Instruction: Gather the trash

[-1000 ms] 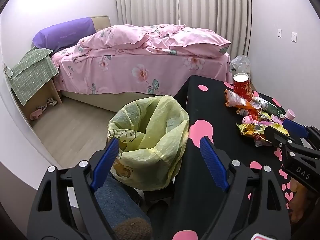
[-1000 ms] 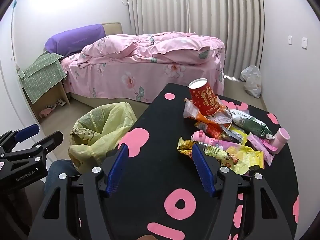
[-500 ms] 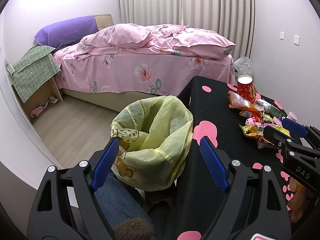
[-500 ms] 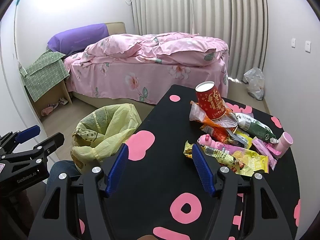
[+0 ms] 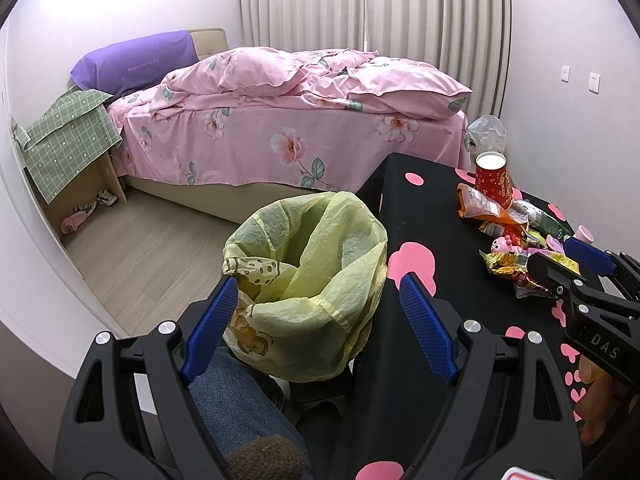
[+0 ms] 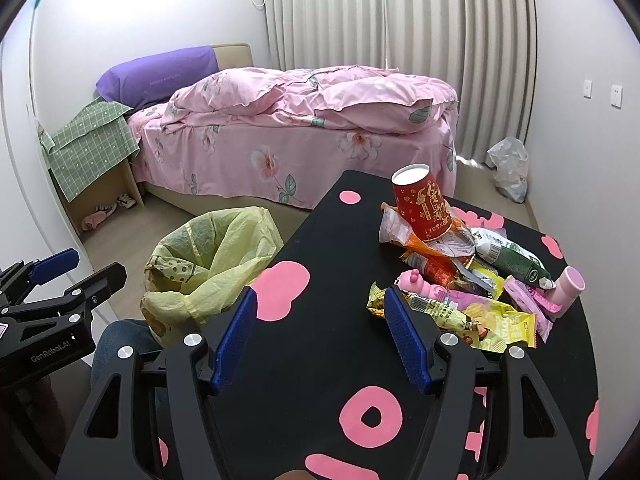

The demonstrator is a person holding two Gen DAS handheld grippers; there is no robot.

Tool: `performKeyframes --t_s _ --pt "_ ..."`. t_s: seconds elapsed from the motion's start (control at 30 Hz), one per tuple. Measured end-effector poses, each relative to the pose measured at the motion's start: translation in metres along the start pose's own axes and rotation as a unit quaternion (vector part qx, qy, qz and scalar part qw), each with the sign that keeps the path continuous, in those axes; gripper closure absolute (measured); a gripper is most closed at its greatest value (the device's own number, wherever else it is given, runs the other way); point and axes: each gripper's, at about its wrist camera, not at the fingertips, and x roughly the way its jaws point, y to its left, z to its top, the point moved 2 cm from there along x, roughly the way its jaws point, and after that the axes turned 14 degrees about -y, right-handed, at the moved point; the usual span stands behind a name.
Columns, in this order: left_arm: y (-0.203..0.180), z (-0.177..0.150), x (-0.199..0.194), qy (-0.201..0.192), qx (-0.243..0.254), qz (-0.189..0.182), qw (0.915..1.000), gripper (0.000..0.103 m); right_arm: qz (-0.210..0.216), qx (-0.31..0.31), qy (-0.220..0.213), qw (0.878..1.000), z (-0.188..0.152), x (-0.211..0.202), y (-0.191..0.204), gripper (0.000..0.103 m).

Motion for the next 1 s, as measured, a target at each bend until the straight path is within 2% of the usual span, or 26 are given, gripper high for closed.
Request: performKeyframes --t_s 1.0 --pt "0.0081 0.0031 -0.0016 -0.002 -0.005 0.003 1.0000 0.024 0.000 -0.002 -0.001 1.000 -0.0002 -0.0002 0.0013 0.041"
